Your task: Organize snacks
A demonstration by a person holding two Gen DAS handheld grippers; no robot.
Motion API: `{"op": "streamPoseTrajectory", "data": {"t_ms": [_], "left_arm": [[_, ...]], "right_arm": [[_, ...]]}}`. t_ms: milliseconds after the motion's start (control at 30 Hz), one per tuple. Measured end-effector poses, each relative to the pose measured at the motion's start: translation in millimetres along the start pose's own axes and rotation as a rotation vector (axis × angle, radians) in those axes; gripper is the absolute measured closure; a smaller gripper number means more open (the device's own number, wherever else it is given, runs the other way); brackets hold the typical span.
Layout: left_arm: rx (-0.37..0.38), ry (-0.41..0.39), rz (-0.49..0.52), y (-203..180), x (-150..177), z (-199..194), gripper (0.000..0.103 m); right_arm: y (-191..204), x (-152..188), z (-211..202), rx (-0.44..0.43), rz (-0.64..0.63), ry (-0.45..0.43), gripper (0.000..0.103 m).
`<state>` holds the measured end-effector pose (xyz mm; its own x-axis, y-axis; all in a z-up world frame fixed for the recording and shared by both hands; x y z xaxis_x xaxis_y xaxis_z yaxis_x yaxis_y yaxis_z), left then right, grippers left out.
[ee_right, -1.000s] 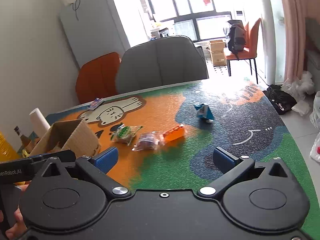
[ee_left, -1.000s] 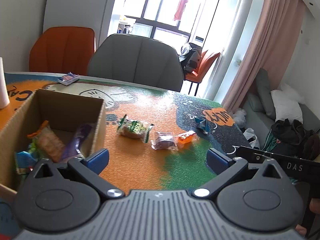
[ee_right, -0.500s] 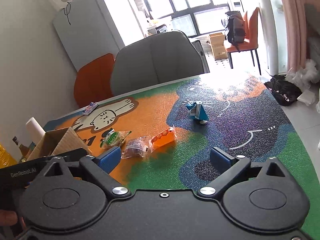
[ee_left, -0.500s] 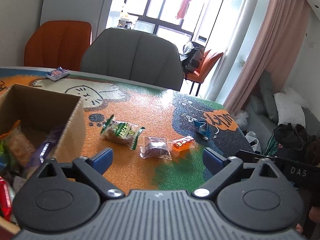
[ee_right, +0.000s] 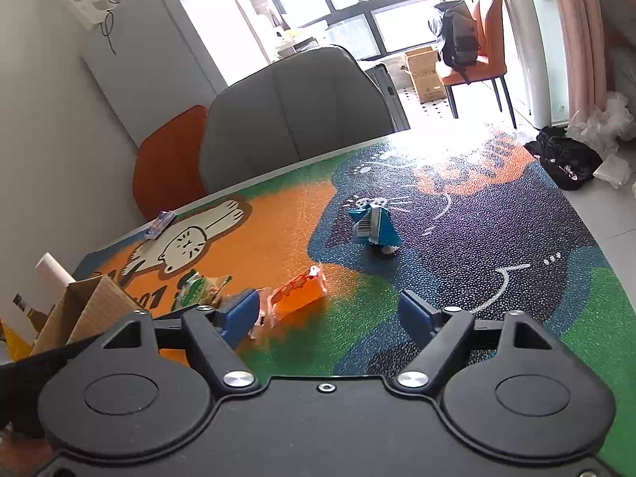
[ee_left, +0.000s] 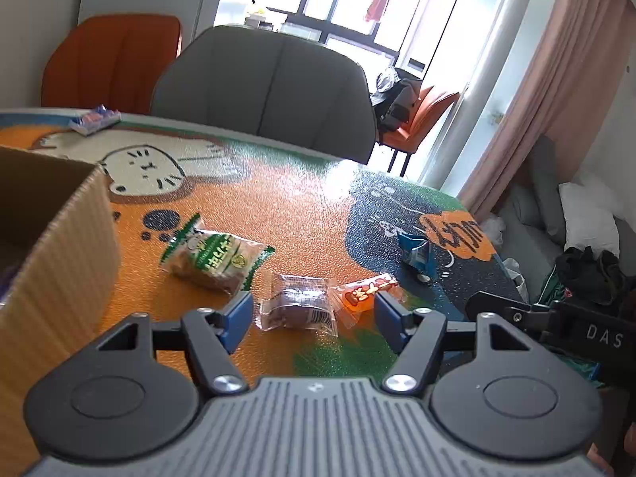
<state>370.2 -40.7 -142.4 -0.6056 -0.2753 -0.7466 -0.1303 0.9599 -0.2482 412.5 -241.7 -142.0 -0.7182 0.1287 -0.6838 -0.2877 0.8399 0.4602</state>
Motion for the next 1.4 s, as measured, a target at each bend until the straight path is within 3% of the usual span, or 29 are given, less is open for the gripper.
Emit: {"op": "streamPoseTrajectory", "data": {"t_ms": [567, 700, 767, 867, 1233, 1400], "left_arm": [[-0.038, 0.052, -0.06, 6, 5, 58, 0.047], [-0.049, 0.047, -0.02, 5, 7, 58, 0.048], [-0.055, 0.048, -0.02, 8, 7, 56, 0.061], [-0.038, 0.042, -0.059, 15, 7, 50, 0.066], [-0.024, 0.034, -0.08, 27, 9, 34, 0.067], [-0.017, 0.034, -0.092, 29, 13, 31, 0.067]], "right_arm": [[-5, -7, 44, 0.023, 0.031, 0.055, 0.034], [2, -10, 54, 0.026, 0.034, 0.061, 0.034], [6, -10, 61, 0.031, 0.03, 0.064, 0.034], [10, -8, 69, 0.044, 0.026, 0.067, 0.034], [22, 6, 87, 0.132, -0.04, 0.108, 0.034], [16, 11, 76, 0.176, -0.064, 0.101, 0.042]]}}
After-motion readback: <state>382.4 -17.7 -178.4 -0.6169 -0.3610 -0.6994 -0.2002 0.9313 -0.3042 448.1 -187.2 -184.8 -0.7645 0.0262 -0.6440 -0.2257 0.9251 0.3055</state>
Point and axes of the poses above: each gripper's, at about its wrist camera, not at the fingertips, and z roughly the way its jaws point, y to its left, x to its underside, the point moved 10 cm from there along z, roughly the way its jaws point, and after that the axes turned 3 degrees about z, right-handed, at the moved point
